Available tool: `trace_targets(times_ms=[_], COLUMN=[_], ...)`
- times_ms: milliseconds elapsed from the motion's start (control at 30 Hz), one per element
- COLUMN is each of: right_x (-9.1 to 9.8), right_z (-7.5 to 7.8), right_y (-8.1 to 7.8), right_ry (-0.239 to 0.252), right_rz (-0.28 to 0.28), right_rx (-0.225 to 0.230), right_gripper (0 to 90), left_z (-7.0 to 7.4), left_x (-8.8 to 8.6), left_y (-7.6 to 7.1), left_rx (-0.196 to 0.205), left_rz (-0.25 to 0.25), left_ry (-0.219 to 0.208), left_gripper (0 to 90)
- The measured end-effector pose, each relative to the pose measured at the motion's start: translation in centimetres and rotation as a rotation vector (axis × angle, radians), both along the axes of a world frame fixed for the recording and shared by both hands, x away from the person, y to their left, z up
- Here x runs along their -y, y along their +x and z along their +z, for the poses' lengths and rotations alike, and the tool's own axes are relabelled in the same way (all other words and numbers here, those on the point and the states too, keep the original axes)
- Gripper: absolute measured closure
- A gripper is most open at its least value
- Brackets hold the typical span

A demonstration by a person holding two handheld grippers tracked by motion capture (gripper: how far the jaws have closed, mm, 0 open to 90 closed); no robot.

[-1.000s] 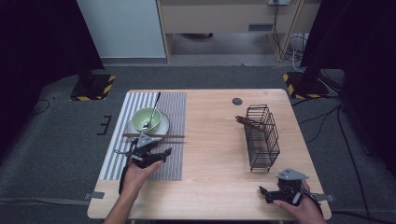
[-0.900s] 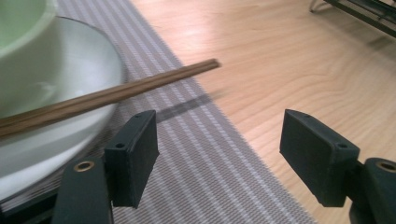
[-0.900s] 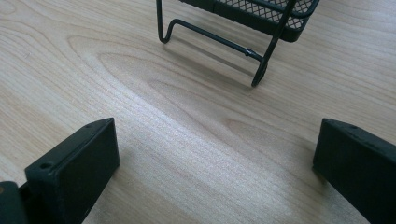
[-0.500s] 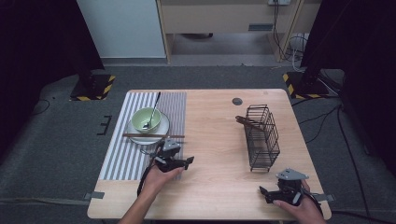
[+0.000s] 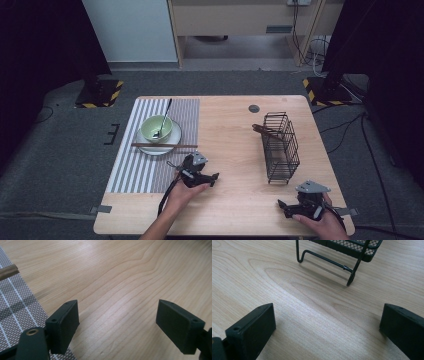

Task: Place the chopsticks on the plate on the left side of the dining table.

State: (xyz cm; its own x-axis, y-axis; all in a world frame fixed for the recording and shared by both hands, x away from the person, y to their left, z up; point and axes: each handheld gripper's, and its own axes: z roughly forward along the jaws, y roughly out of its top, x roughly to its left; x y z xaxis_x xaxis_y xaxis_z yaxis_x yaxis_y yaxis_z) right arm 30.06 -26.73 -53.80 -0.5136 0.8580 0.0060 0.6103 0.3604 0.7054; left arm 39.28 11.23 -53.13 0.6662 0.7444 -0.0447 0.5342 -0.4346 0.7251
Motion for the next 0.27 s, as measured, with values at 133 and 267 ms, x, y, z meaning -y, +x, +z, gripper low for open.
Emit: trace_targets(times_ms=[133, 267], right_x=[0.00, 0.00], right_z=[0.00, 0.00], right_y=[0.00, 0.00], right_ry=[0.000, 0.000], right_rz=[0.000, 0.000], right_rx=[0.000, 0.000], right_gripper=[0.4, 0.4], left_z=[-0.43, -0.45], left_x=[0.33, 0.36], left_y=[0.08, 0.13], left_rx=[0.027, 0.022], left_rz=[-0.002, -0.010], left_ry=[0.032, 0.030], left_gripper=[15.1, 13.8])
